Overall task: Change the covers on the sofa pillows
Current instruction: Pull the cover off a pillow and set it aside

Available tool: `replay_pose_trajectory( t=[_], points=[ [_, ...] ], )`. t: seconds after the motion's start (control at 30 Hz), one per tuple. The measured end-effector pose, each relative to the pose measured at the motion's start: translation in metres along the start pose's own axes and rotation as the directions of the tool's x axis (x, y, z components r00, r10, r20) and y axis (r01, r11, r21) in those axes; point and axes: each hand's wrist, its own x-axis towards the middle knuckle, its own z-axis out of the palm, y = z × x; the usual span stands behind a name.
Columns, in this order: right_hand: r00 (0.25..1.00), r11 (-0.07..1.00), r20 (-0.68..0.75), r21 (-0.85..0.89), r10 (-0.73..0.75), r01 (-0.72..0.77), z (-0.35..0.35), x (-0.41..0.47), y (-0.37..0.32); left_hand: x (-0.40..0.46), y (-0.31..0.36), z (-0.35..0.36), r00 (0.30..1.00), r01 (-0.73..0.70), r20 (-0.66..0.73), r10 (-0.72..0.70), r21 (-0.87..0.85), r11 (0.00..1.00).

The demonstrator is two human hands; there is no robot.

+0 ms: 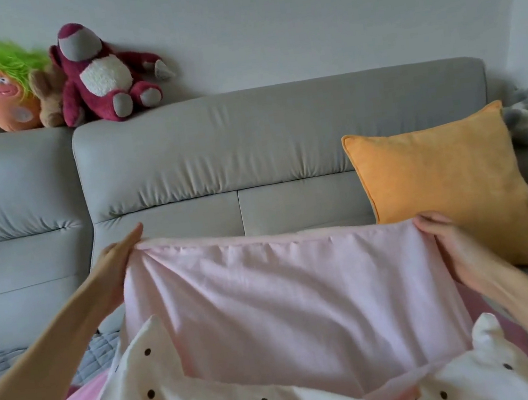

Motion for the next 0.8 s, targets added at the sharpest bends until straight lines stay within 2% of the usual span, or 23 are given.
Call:
replay_pose_trajectory(
  t=[0.07, 0.1, 0.13, 0.17, 0.23, 0.3, 0.37, 0.43, 0.5, 0.57, 0.6, 0.67, 0.7, 0.8],
  points=[
    [0.998, 0.999, -0.056, -0.054, -0.004, 0.001, -0.003, 0.006, -0.001, 0.004, -0.002, -0.005, 0.980, -0.083, 0.186, 0.068, 0.078, 0.993],
    [0.997, 0.998, -0.083, -0.062, 0.002, -0.008, -0.004, 0.010, -0.002, 0.003, -0.002, -0.007, 0.959, -0.108, 0.279, 0.051, 0.190, 0.976],
    [0.994, 0.997, -0.109, -0.066, 0.021, -0.028, -0.005, 0.015, -0.001, 0.005, -0.002, -0.007, 0.947, -0.148, 0.320, 0.024, 0.370, 0.917],
    [0.990, 0.995, -0.131, -0.077, 0.052, -0.062, -0.005, 0.019, 0.000, 0.012, -0.005, -0.008, 0.960, -0.180, 0.281, 0.018, 0.562, 0.807],
    [0.981, 0.977, -0.160, -0.159, 0.113, -0.139, 0.001, 0.027, 0.008, 0.027, -0.017, -0.003, 0.991, -0.134, 0.115, 0.069, 0.779, 0.613],
    [0.976, 0.927, -0.164, -0.321, 0.145, -0.192, 0.008, 0.027, 0.017, 0.036, -0.034, -0.001, 0.997, -0.043, 0.003, 0.077, 0.855, 0.517],
    [0.979, 0.873, -0.126, -0.445, 0.163, -0.202, 0.010, 0.020, 0.022, 0.038, -0.051, -0.003, 0.999, -0.039, 0.032, 0.025, 0.913, 0.406],
    [0.986, 0.867, -0.075, -0.469, 0.150, -0.168, 0.004, 0.006, 0.017, 0.031, -0.062, -0.007, 0.998, -0.059, 0.068, -0.008, 0.915, 0.399],
    [0.992, 0.898, -0.033, -0.422, 0.119, -0.122, -0.004, -0.014, 0.007, 0.015, -0.057, -0.007, 0.993, -0.112, 0.079, 0.088, 0.868, 0.483],
    [0.995, 0.950, -0.020, -0.297, 0.095, -0.097, -0.012, -0.038, -0.001, -0.003, -0.047, -0.007, 0.973, -0.211, 0.118, 0.197, 0.800, 0.561],
    [0.996, 0.960, -0.019, -0.266, 0.082, -0.084, -0.018, -0.055, -0.004, -0.018, -0.043, -0.006, 0.967, -0.246, 0.154, 0.203, 0.768, 0.591],
    [0.998, 0.943, -0.011, -0.325, 0.069, -0.069, -0.032, -0.083, -0.005, -0.052, -0.033, -0.004, 0.965, -0.262, 0.219, 0.147, 0.728, 0.634],
    [0.993, 0.931, 0.048, -0.356, 0.106, -0.082, -0.036, -0.098, -0.008, -0.069, -0.028, -0.003, 0.968, -0.237, 0.230, 0.097, 0.727, 0.644],
    [0.911, 0.892, 0.231, -0.385, 0.342, -0.238, -0.048, -0.126, -0.014, -0.105, -0.020, -0.009, 0.958, -0.121, 0.246, -0.146, 0.812, 0.570]
  ],
)
